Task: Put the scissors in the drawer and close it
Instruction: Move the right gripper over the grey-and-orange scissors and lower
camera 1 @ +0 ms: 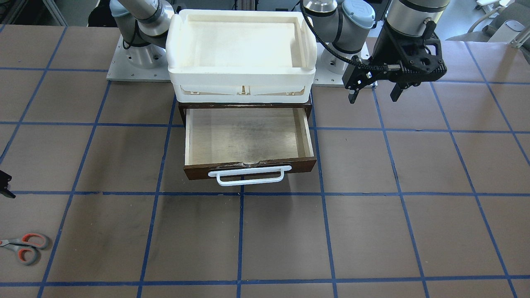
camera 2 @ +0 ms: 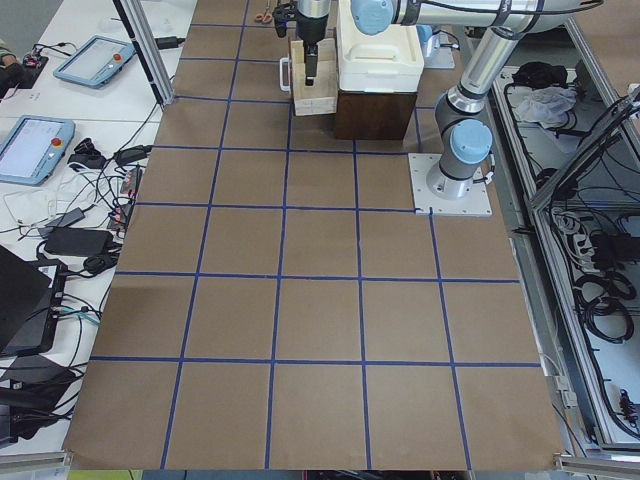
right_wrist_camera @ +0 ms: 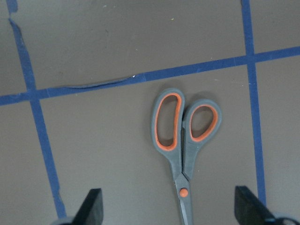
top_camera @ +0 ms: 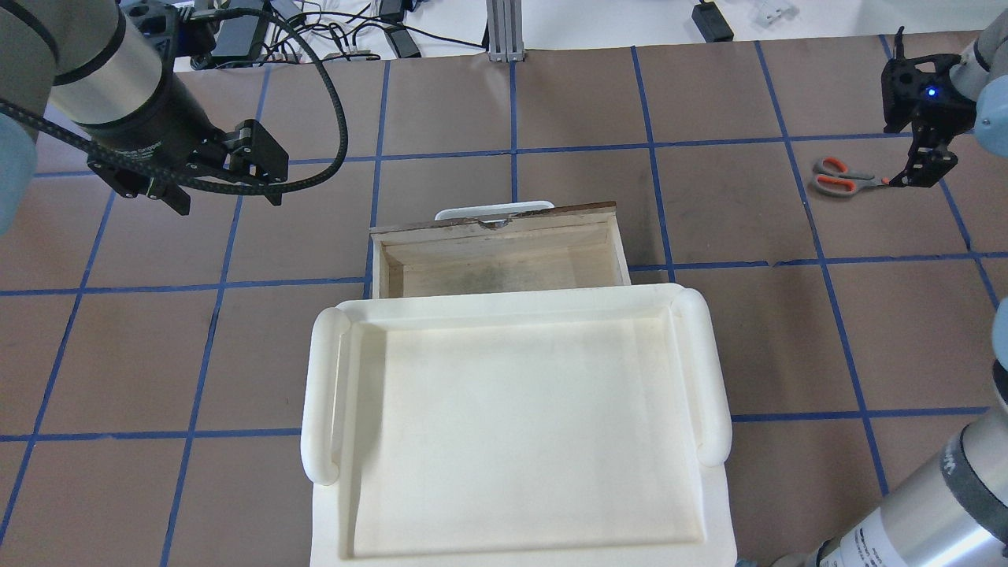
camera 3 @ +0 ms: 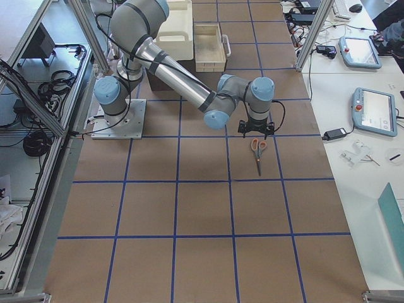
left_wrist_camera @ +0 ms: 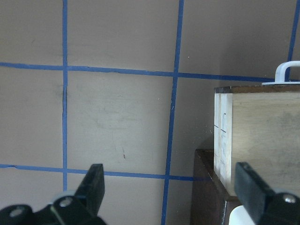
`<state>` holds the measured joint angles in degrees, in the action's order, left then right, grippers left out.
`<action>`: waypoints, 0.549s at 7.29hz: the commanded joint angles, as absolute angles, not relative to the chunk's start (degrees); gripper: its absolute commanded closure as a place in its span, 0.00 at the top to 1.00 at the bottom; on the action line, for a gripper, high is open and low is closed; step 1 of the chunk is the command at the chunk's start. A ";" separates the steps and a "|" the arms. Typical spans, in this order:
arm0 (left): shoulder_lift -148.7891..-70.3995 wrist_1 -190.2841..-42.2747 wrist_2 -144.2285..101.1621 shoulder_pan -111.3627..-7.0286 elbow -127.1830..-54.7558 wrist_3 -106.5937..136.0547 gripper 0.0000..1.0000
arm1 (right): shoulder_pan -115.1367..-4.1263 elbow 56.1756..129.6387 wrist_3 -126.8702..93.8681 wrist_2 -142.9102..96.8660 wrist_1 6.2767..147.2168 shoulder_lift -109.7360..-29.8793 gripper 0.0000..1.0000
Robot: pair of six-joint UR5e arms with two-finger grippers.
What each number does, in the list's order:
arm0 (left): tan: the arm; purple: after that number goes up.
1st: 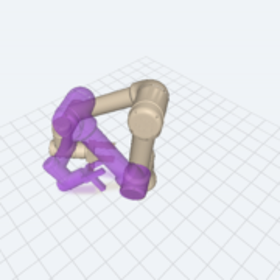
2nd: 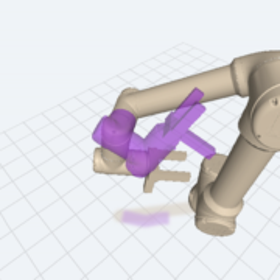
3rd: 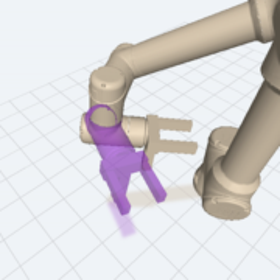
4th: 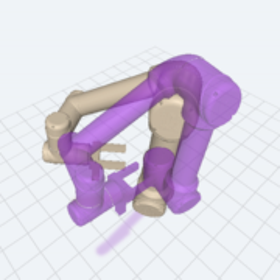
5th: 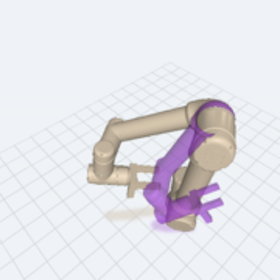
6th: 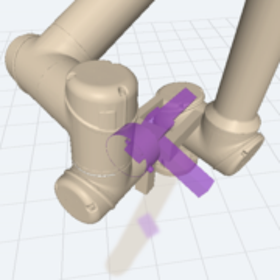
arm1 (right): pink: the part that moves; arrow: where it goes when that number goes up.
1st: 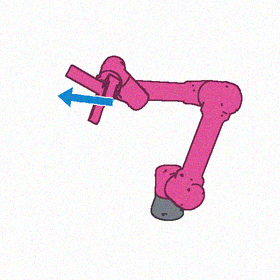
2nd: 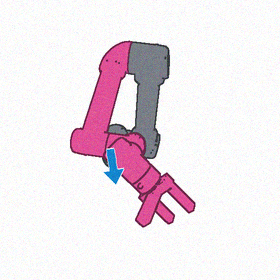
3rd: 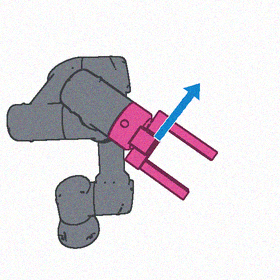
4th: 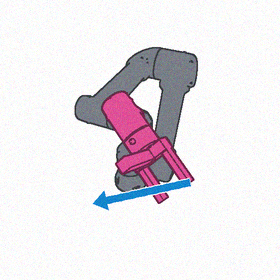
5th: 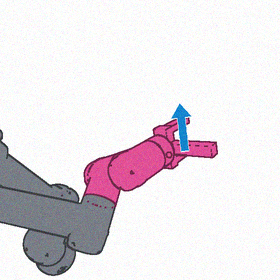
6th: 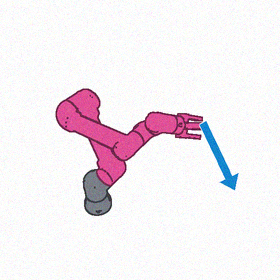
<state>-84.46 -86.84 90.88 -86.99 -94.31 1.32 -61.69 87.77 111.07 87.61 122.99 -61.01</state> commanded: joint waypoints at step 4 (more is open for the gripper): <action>-84.46 -86.84 90.79 -87.01 -94.31 1.32 1.00 | -61.44 85.69 121.63 87.98 125.93 -55.20 0.99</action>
<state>-84.46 -86.83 90.80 -87.00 -94.31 1.32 -61.50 85.84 120.16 87.94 124.62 -56.09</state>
